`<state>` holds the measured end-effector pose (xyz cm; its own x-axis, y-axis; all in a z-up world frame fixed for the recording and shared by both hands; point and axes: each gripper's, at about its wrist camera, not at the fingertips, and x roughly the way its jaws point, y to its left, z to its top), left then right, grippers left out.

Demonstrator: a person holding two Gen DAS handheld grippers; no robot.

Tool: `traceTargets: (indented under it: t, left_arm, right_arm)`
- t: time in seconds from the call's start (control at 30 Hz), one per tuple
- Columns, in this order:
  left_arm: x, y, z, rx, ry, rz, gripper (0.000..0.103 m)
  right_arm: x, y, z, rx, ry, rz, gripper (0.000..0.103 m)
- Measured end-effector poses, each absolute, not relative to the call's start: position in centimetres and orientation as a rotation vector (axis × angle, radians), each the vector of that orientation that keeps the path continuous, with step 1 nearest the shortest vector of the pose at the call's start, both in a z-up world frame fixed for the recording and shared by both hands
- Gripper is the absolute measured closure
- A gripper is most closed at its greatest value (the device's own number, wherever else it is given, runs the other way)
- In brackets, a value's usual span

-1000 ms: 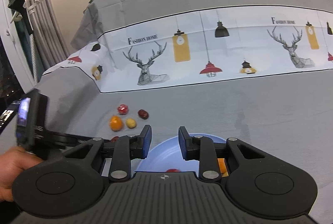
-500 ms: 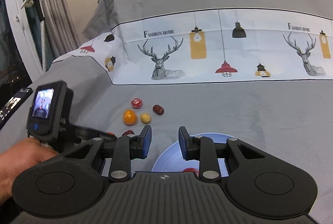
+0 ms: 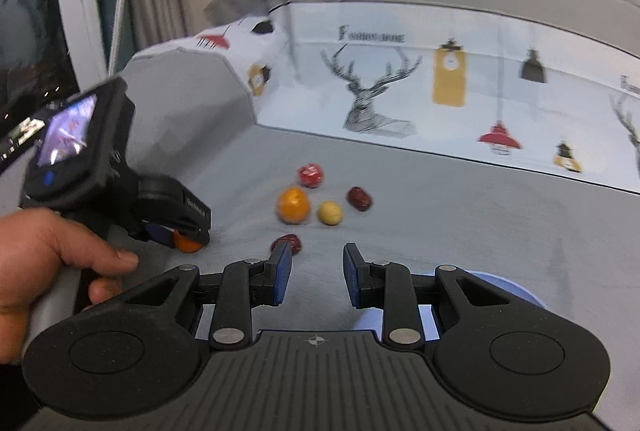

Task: Organize fruits
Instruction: 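Grasp a second tangerine with the left gripper while the right moves toward the dates, then grasp a dark red date with the right gripper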

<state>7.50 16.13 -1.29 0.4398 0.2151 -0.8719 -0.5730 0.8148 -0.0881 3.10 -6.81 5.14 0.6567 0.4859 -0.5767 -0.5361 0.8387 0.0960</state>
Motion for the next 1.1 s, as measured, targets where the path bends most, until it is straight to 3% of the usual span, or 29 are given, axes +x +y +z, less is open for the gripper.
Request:
traceTargets:
  t: [0.23,0.37,0.53,0.7,0.77,1.1]
  left_arm:
    - [7.8,16.8,-0.3,-0.428,1.036,0.548,0.065]
    - [8.0,16.5,0.9,-0.404,1.016,0.545,0.065]
    - [8.3,15.5,2.4,-0.353,0.967,0.529,0.065]
    - [8.7,14.2,3.1,-0.348,0.946,0.491,0.065]
    - [9.2,13.8,3.3,-0.336,0.939,0.48,0.065]
    - [8.7,11.7,6.4,-0.272,0.882,0.434,0.065]
  right_arm:
    - [6.6,-2.5,2.2,-0.089,0.687,0.6,0.071]
    - [8.3,-0.8,0.6,-0.11,0.703,0.615,0.059]
    - [10.5,0.4,-1.6,-0.151,0.717,0.631,0.054]
    - [11.9,1.2,-2.9,-0.189,0.748,0.637,0.054]
    - [11.8,1.3,-3.1,-0.208,0.746,0.644,0.07]
    - [9.9,-2.5,2.3,-0.168,0.694,0.643,0.07]
